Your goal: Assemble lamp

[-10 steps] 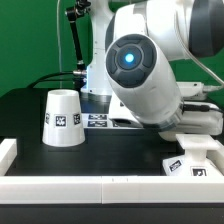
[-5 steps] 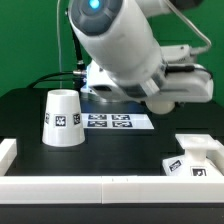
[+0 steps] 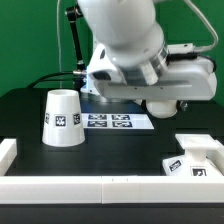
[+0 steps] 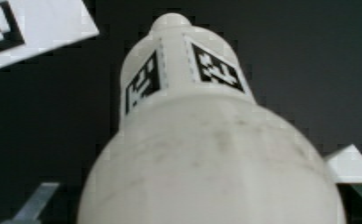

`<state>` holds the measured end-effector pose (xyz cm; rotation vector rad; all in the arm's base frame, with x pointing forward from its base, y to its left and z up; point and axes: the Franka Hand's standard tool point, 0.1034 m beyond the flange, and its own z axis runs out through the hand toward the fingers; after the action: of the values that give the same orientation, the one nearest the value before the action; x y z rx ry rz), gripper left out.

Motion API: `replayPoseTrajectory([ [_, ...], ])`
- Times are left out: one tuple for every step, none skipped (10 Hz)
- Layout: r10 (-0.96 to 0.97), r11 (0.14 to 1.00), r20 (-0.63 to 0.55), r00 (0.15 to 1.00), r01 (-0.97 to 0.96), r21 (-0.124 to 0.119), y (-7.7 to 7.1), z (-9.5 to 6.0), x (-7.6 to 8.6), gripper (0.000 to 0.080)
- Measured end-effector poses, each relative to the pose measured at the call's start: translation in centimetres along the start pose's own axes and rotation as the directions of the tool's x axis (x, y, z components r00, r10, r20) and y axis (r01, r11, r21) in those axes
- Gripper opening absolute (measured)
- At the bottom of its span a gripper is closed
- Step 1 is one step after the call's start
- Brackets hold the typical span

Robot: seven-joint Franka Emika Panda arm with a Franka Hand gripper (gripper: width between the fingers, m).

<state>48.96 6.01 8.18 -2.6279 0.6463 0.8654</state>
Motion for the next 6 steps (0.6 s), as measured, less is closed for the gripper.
replayPoseTrajectory([
  [-0.057, 0.998, -0.030, 0.998, 0.057, -0.010, 0.1, -1.3, -0.2, 0.0578],
  [-0.080, 0.997, -0.114, 0.990, 0.078, -0.017, -0.4, -3.2, 0.3, 0.0579],
  [-0.105, 0.994, -0.190, 0.976, 0.101, -0.030, -0.9, -4.9, 0.3, 0.0579],
  [-0.111, 0.994, -0.227, 0.968, 0.108, -0.026, -1.2, -5.8, 0.3, 0.0579],
  [-0.114, 0.993, -0.328, 0.938, 0.113, -0.021, -1.6, -6.1, 1.1, 0.0579],
  [-0.120, 0.993, -0.399, 0.909, 0.120, -0.025, -1.6, -5.9, 1.1, 0.0579],
])
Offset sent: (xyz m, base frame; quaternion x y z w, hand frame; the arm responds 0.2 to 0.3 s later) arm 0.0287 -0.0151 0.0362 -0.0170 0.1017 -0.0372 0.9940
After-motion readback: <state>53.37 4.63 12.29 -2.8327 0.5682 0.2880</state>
